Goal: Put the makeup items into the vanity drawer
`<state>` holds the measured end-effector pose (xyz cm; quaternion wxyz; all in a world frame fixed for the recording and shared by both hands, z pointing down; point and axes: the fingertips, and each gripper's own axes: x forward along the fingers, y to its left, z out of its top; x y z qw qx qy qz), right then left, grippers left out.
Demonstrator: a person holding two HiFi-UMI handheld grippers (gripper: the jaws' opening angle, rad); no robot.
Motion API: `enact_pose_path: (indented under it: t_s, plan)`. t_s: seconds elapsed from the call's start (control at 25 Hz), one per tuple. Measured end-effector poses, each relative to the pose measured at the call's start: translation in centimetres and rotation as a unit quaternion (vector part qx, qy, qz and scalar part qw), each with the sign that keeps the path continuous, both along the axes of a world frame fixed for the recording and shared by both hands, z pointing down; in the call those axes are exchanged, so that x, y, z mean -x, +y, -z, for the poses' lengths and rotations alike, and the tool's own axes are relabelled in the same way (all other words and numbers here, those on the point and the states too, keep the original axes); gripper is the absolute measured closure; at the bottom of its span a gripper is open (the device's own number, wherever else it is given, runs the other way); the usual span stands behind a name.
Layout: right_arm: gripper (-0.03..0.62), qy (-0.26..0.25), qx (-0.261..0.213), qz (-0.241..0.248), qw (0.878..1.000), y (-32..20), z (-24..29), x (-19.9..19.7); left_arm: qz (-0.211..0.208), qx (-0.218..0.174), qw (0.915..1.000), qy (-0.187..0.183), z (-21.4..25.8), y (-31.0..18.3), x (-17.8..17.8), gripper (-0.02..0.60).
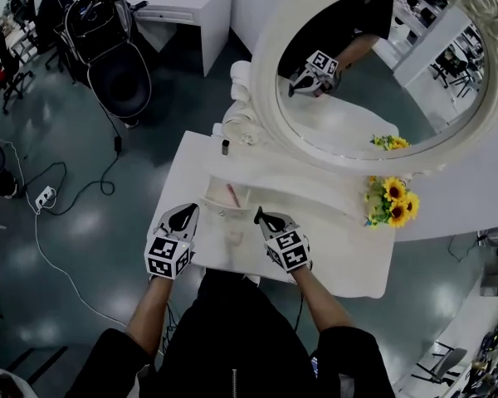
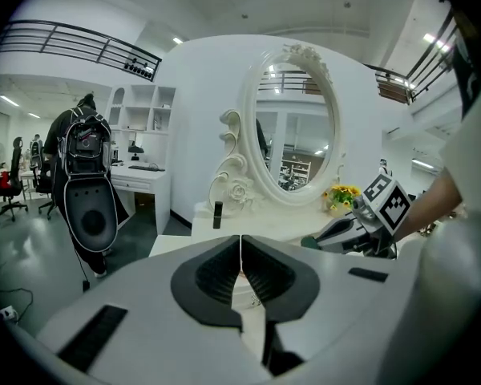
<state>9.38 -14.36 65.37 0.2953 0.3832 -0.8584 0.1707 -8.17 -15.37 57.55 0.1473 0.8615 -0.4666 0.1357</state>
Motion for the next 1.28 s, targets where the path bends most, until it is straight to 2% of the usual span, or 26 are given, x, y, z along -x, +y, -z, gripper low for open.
enact_pose_path:
  t_s: [0.24, 0.52, 0.76, 1.0, 1.28]
  plan:
    - [0.591, -0.019, -0.027, -0.001, 0.999, -3.2, 2.3, 1.6, 0.013, -0.005, 0.9999, -0.001, 0.4, -0.2, 0.9, 0.558]
    - [0.591, -0.026, -0.035, 0.020, 0.999, -5.6, 3.0, 4.8, 0.038, -0.005, 0.9993, -0.002, 0.4, -0.2, 3.1, 0.558]
    - [0.591, -0.024, 0.001, 0.033, 0.999, -6.8, 0.3, 7.3, 0.060, 0.001, 0.9982, -0.002, -0.1, -0.1, 5.0, 0.558]
    - [0.589, 0.000, 0.045, 0.036, 0.998, -7.4, -3.3, 9.1, 0.080, 0.010, 0.9968, -0.005, -0.7, 0.2, 7.0, 0.558]
    - [0.586, 0.023, 0.064, 0.045, 0.997, -8.1, -5.0, 10.4, 0.098, 0.016, 0.9950, -0.007, -1.0, 0.2, 8.7, 0.558]
